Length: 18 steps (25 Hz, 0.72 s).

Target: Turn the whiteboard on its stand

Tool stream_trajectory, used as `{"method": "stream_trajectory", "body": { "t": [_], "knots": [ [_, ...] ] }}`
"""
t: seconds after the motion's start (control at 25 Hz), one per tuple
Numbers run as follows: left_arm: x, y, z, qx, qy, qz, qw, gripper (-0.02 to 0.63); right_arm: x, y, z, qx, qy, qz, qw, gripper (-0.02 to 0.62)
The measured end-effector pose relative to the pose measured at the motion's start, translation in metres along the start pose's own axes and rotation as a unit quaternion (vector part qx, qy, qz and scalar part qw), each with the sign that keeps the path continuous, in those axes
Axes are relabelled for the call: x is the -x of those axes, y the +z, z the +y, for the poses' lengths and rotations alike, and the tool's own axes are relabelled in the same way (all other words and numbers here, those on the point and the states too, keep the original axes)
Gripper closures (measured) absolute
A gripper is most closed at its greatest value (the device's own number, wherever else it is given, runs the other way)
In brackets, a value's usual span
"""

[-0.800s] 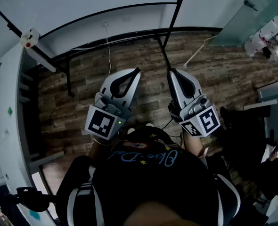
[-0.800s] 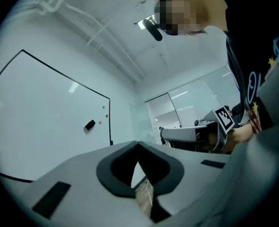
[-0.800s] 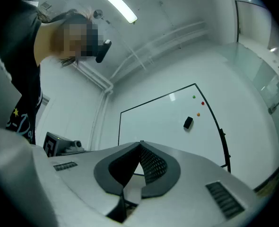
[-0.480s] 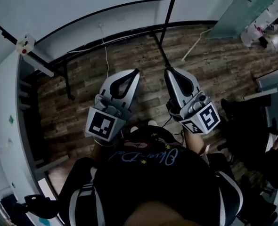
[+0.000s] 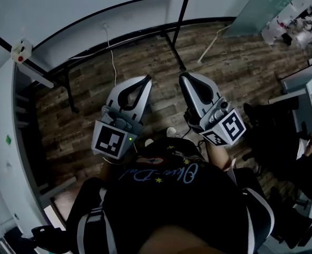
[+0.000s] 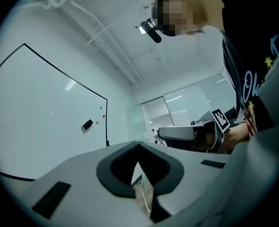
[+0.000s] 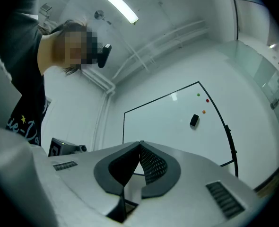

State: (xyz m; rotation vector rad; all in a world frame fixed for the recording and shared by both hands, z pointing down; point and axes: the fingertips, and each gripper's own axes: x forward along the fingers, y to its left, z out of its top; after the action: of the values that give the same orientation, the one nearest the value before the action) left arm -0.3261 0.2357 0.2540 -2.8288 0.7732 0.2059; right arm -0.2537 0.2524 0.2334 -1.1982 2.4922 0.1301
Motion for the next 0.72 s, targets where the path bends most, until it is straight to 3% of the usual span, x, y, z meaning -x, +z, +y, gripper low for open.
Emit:
{"method": "stream_trajectory", "body": {
  "t": [0.32, 0.56, 0.72],
  "knots": [
    [-0.011, -0.010, 0.006, -0.004, 0.000, 0.011, 0.9999, 0.620, 0.000, -0.001, -0.018, 0.010, -0.007, 0.001, 1.000, 0.576],
    [-0.052, -0.014, 0.009, 0.009, -0.024, 0.009, 0.9996, 0.620, -0.003, 0.005, -0.050, 0.015, 0.003, -0.010, 1.000, 0.575],
    [-0.084, -0.014, 0.007, -0.003, -0.032, 0.005, 0.9995, 0.620, -0.001, 0.012, -0.073, -0.001, 0.019, -0.029, 0.999, 0.575]
  ]
}}
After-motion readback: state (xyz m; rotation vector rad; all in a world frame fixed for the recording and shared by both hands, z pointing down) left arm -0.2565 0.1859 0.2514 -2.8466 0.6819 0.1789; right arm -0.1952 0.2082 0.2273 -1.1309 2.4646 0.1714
